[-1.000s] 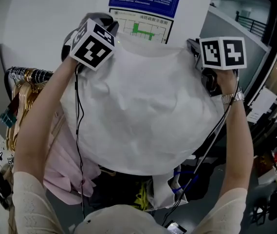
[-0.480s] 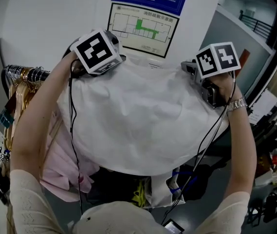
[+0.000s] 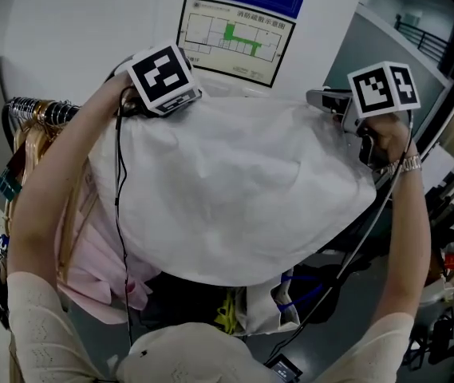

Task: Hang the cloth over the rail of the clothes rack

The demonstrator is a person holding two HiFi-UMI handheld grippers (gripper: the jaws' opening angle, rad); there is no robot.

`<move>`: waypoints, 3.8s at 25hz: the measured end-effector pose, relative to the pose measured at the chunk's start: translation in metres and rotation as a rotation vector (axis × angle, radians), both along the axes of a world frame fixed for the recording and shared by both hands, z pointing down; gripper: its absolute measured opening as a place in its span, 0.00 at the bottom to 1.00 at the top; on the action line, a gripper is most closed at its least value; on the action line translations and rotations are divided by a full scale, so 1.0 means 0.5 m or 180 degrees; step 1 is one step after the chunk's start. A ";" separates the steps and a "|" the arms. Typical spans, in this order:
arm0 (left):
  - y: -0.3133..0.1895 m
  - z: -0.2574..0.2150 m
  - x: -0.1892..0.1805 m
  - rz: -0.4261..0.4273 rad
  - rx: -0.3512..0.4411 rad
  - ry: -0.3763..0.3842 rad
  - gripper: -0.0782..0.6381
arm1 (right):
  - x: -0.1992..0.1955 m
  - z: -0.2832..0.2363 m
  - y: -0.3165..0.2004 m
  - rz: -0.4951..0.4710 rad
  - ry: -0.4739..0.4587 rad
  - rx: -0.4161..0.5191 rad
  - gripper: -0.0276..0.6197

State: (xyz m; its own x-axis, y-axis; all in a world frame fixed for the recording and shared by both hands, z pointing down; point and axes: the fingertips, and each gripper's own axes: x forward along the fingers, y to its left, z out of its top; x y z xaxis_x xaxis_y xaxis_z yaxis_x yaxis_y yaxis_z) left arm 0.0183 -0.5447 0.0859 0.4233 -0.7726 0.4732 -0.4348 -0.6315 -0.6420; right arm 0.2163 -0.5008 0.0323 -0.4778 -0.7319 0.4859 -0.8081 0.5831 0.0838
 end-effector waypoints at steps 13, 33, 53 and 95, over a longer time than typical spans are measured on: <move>0.004 -0.008 -0.009 -0.0002 0.0096 0.0086 0.42 | -0.057 -0.090 0.132 -0.0534 -0.0047 0.0586 0.21; 0.077 -0.129 0.005 0.0416 0.0094 0.0225 0.42 | -0.293 0.104 0.312 -0.1355 0.1290 0.0155 0.19; 0.364 -0.090 -0.183 -0.0436 0.1474 0.1211 0.13 | -0.097 0.029 0.333 0.0060 -0.0352 0.1069 0.07; 0.316 -0.049 -0.178 -0.0648 0.1647 0.1265 0.13 | 0.051 0.073 0.309 0.0749 -0.0135 0.0570 0.07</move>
